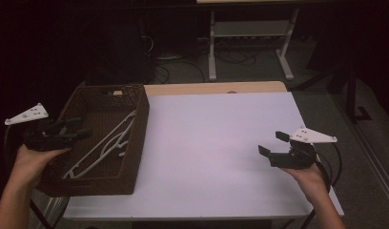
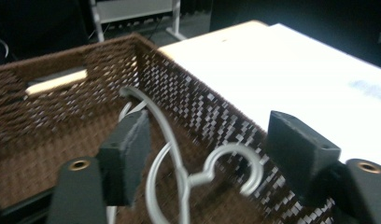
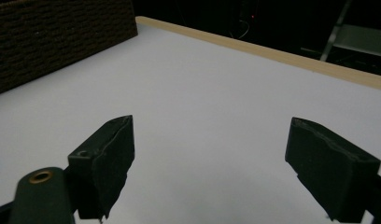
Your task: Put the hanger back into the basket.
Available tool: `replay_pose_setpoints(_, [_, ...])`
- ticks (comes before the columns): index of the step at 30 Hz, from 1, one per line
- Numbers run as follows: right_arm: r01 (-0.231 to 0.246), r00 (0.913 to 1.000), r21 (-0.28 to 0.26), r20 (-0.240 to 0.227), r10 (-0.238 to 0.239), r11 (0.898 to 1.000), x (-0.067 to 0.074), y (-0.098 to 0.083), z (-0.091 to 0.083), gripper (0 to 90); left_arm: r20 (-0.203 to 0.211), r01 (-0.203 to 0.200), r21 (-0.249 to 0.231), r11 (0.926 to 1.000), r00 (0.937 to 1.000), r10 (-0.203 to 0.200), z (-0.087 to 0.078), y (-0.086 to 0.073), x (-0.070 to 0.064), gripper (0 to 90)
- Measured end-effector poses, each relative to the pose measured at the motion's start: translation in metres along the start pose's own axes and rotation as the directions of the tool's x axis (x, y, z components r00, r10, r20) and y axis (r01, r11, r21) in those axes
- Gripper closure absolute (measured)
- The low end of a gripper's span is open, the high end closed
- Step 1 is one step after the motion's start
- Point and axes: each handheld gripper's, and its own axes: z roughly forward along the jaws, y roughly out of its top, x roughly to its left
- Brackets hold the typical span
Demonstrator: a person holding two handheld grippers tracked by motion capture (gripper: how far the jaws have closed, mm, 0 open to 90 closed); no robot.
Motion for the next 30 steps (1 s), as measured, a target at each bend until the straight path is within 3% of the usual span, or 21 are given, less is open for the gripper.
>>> replay_pose_setpoints(5, [-0.006,0.9999,-0.026,-0.011,0.006,1.000,0.002,0.005,-0.002,13.4,0.013,-0.014,-0.039,0.9991,0.9998,0.015,0.007,0.005,-0.014,20.1])
replay_pose_setpoints(6, [-0.010,0.9999,-0.030,-0.014,0.009,1.000,0.003,0.006,-0.002,13.1,0.017,-0.016,-0.058,0.9982,0.9997,0.017,0.012,0.008,-0.022,18.5])
replay_pose_setpoints(11, [-0.013,0.9997,-0.048,-0.021,0.012,0.999,0.004,0.010,-0.002,12.0,0.044,-0.022,-0.080,0.9966,0.9987,0.025,0.022,0.011,-0.037,14.1])
replay_pose_setpoints(22, [0.001,0.9992,-0.094,-0.039,-0.004,0.996,0.010,0.022,-0.003,8.0,0.089,-0.049,-0.156,0.9865,0.9940,0.064,0.055,0.014,-0.077,3.7])
replay_pose_setpoints(30, [-0.012,0.9979,-0.136,-0.064,0.003,0.991,0.016,0.035,-0.004,2.8,0.124,-0.050,-0.184,0.9816,0.9895,0.073,0.073,0.008,-0.090,2.5])
